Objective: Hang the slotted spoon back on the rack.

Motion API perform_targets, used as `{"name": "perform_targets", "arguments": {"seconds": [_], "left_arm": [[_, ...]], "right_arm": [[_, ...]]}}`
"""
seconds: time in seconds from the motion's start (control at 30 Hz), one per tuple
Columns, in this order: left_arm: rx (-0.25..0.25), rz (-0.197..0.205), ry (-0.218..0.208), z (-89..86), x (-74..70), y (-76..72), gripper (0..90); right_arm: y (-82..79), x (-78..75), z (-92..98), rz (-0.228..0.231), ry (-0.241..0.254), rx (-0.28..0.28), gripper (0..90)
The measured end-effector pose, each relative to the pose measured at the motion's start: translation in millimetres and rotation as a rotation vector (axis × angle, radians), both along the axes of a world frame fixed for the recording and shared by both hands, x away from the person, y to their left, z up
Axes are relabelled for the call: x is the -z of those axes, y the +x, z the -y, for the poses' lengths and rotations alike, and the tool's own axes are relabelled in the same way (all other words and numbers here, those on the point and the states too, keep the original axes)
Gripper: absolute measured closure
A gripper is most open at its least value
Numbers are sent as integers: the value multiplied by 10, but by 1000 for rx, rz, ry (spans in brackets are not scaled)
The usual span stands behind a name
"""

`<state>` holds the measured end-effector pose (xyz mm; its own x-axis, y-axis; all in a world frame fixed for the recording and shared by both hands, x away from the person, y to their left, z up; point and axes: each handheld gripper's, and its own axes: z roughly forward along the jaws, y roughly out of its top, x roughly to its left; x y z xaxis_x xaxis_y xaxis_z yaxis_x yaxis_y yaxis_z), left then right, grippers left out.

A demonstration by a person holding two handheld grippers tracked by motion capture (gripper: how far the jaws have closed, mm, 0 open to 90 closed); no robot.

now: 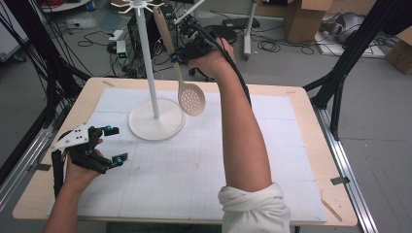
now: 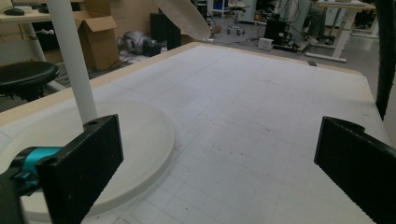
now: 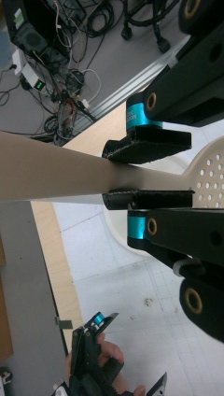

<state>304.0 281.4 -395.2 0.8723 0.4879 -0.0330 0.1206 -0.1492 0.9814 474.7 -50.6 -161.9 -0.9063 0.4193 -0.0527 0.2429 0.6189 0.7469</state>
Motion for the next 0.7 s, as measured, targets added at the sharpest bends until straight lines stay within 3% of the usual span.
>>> {"name": "perform_targets", "arguments": {"seconds": [0.53, 0.67, 0.7], "left_arm": [[-2, -3, -3, -7, 3, 4, 17], [0, -6, 4, -3, 5, 6, 17], [0, -5, 5, 2, 10, 8, 17]], "right_arm": [[83, 81, -73, -39, 20, -15, 750], [87, 92, -79, -42, 31, -16, 656], [87, 96, -65, -49, 43, 7, 577]]}}
